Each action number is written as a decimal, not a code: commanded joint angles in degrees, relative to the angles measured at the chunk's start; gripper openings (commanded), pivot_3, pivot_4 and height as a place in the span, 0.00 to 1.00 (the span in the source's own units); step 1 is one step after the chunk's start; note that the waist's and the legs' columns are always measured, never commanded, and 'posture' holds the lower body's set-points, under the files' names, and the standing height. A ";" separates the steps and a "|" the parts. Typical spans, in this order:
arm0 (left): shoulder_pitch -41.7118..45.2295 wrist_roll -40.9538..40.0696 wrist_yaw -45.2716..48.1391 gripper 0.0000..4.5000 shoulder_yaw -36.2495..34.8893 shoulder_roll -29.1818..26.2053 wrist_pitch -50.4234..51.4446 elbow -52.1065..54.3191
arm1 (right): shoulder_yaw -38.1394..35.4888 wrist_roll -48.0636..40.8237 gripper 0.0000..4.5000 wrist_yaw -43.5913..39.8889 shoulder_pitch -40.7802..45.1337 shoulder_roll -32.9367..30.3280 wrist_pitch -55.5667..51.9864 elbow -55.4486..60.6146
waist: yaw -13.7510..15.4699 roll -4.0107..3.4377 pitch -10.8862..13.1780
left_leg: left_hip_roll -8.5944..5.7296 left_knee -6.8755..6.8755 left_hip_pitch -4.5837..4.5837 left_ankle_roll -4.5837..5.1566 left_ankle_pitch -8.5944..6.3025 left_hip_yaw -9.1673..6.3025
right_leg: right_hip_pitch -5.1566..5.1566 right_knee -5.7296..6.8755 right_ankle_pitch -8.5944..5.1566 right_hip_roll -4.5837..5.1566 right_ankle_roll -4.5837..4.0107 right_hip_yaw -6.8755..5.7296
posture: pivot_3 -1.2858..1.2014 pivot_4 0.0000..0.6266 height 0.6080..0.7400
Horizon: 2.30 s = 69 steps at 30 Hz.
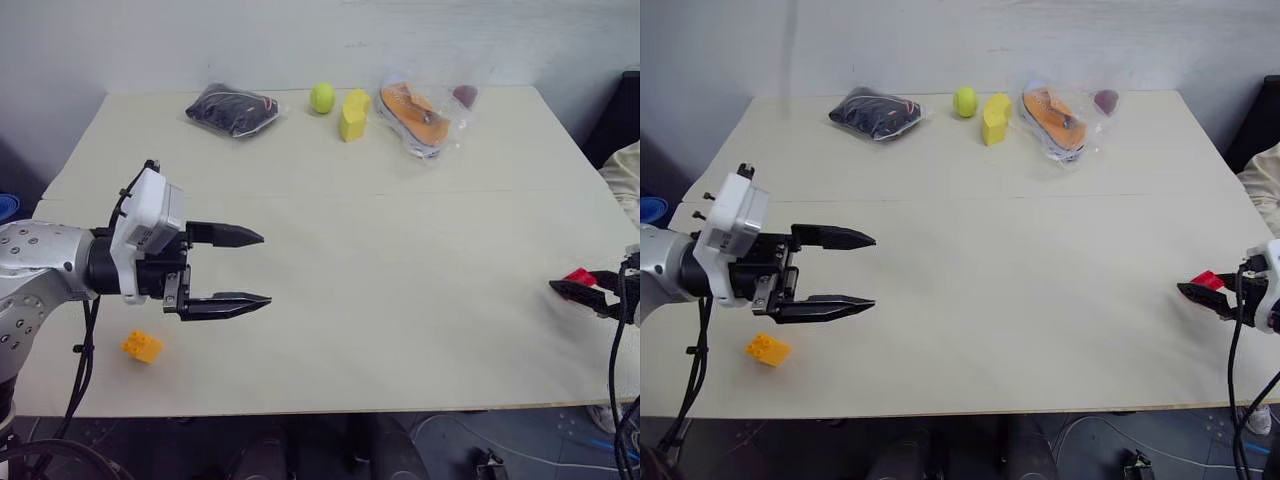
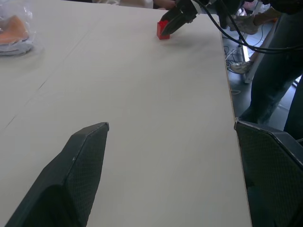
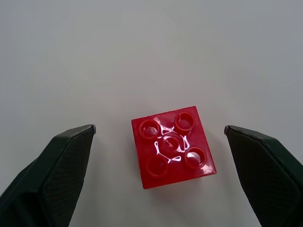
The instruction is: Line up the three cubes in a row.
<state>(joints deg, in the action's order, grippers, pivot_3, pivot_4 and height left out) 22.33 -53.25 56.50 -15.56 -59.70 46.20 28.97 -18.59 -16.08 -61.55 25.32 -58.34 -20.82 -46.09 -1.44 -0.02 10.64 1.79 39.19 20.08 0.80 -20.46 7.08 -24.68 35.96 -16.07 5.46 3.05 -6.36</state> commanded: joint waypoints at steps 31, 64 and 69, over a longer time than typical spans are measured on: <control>3.27 6.00 8.11 1.00 9.09 -0.17 -6.03 2.88 | 27.86 1.14 0.33 -29.71 12.03 8.51 12.80 34.23 | 0.95 -0.01 0.03 | -0.03 0.07 0.09 -0.12 0.06 -0.06 | -0.11 0.04 0.00 -0.07 -0.01 -0.04 | 0.52 0.24 1.00; -37.03 14.65 -6.27 1.00 -31.94 10.44 -2.52 5.14 | 24.33 -8.74 0.99 -27.02 18.30 14.06 4.02 40.13 | -0.18 0.02 0.05 | 0.13 0.06 0.15 -0.08 0.05 -0.27 | -0.09 0.02 -0.03 0.02 -0.05 -0.27 | 0.52 0.24 1.00; -48.83 17.36 -8.17 1.00 -40.57 18.60 -6.14 2.85 | 23.89 -15.88 0.99 -24.11 17.98 15.88 -5.74 51.57 | 0.07 0.06 0.02 | 0.09 0.06 0.09 0.01 -0.07 -0.34 | -0.01 0.01 -0.04 0.19 -0.08 -0.33 | 0.52 0.24 1.00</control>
<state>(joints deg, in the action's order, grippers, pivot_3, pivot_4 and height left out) -24.95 -37.80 49.19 -52.73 -42.16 42.35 33.17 6.52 -28.67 -86.52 42.91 -42.94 -24.04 1.13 -1.37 0.04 10.67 1.88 39.24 20.19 0.83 -20.56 6.74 -24.70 35.94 -16.11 5.68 2.97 -6.69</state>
